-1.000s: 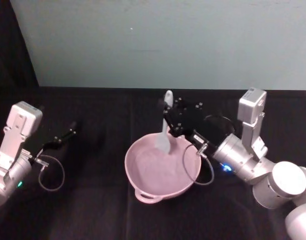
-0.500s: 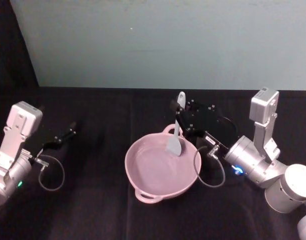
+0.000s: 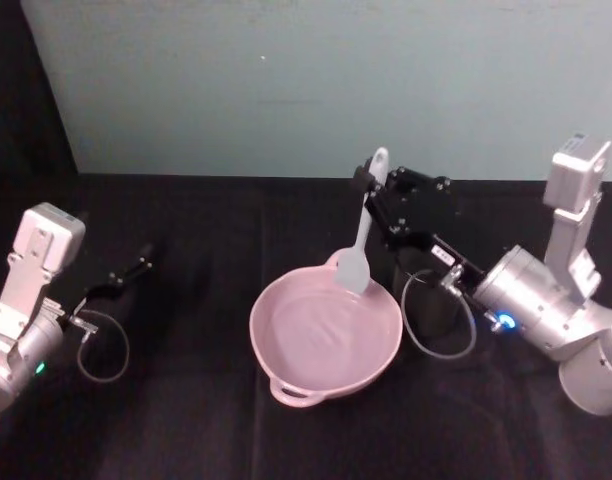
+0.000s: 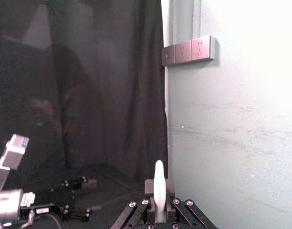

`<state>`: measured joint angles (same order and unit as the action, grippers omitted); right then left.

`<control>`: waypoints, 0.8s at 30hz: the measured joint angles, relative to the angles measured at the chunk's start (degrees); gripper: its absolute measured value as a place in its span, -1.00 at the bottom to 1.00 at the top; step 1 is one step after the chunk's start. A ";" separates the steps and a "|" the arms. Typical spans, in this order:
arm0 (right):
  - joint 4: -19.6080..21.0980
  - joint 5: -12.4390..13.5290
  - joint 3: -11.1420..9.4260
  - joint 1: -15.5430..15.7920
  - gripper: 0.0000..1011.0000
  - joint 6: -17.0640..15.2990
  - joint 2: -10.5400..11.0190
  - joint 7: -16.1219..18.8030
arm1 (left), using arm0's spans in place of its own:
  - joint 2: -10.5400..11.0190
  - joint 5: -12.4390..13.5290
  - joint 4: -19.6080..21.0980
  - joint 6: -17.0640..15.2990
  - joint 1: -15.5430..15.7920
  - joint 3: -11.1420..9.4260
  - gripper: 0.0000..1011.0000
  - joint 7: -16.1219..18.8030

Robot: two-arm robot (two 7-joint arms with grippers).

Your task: Use the one hand to pick up the spoon and stir the clear water in the bowl.

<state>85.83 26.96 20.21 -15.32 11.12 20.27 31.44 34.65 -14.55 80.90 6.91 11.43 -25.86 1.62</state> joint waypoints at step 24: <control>11.62 9.04 -8.60 5.52 -0.77 -9.45 5.06 -9.43 | 0.00 0.00 0.00 0.00 0.00 0.00 0.99 0.00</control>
<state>97.45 36.00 11.62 -9.81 1.67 25.33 22.02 34.64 -14.55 80.90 6.91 11.43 -25.86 1.62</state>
